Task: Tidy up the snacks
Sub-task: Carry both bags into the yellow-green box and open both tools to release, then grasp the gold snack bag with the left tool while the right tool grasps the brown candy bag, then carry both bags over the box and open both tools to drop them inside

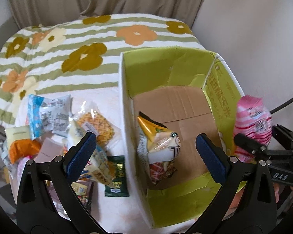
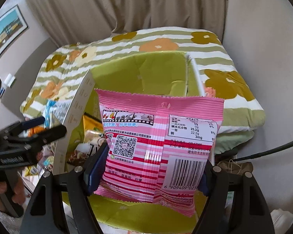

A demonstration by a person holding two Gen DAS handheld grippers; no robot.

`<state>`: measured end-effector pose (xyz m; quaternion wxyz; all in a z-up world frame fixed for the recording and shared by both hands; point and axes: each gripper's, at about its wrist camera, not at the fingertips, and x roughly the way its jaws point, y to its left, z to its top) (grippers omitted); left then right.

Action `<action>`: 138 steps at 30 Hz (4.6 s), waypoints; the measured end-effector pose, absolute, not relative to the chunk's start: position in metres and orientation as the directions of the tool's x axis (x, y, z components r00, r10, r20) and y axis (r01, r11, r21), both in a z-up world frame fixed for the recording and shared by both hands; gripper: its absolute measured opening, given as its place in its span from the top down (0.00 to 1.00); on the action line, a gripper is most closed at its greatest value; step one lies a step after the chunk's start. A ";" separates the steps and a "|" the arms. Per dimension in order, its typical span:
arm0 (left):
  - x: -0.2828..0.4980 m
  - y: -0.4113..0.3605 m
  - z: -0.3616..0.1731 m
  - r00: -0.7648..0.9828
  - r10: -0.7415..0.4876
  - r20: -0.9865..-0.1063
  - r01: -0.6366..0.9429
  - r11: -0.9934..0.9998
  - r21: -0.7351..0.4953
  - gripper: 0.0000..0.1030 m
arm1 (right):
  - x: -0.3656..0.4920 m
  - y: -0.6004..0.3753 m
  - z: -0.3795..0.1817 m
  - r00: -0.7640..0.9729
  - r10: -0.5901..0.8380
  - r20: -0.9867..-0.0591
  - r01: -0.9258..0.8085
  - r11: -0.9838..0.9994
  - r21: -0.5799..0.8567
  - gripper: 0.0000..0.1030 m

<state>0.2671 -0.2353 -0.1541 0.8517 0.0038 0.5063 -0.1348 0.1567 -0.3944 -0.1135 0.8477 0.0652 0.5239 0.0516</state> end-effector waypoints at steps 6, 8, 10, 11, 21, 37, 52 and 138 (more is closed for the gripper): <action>0.262 -0.224 -0.150 0.467 -0.209 -0.859 0.203 0.971 -0.126 0.02 | 0.159 -0.384 -0.137 0.385 0.190 -0.903 -0.042 0.981 0.189 0.28; 0.259 -0.221 -0.151 0.471 -0.209 -0.857 0.197 0.972 -0.129 0.02 | 0.158 -0.382 -0.144 0.365 0.196 -0.910 -0.042 0.980 0.194 0.22; 0.256 -0.218 -0.150 0.477 -0.205 -0.855 0.190 0.973 -0.128 0.02 | 0.156 -0.384 -0.148 0.363 0.210 -0.908 -0.033 0.977 0.213 0.08; 0.253 -0.216 -0.149 0.479 -0.206 -0.853 0.188 0.974 -0.130 0.02 | 0.154 -0.385 -0.149 0.368 0.215 -0.905 -0.030 0.975 0.220 0.03; 0.226 -0.190 -0.149 0.476 -0.154 -0.866 0.121 0.987 -0.109 0.02 | 0.144 -0.386 -0.144 0.411 0.238 -0.880 -0.068 0.971 0.231 0.02; 0.172 -0.103 -0.101 0.578 -0.148 -0.802 0.107 0.989 -0.104 0.02 | 0.098 -0.333 -0.074 0.582 0.226 -0.781 -0.089 0.973 0.214 0.01; 0.109 0.056 -0.095 0.575 -0.118 -0.810 0.002 0.990 -0.143 0.02 | 0.056 -0.208 -0.064 0.579 0.300 -0.758 -0.068 0.944 0.322 0.01; 0.126 0.086 -0.249 0.310 -0.449 -0.838 0.141 0.893 -0.427 0.58 | 0.072 -0.126 -0.203 0.354 0.442 -0.824 0.015 0.878 0.478 0.44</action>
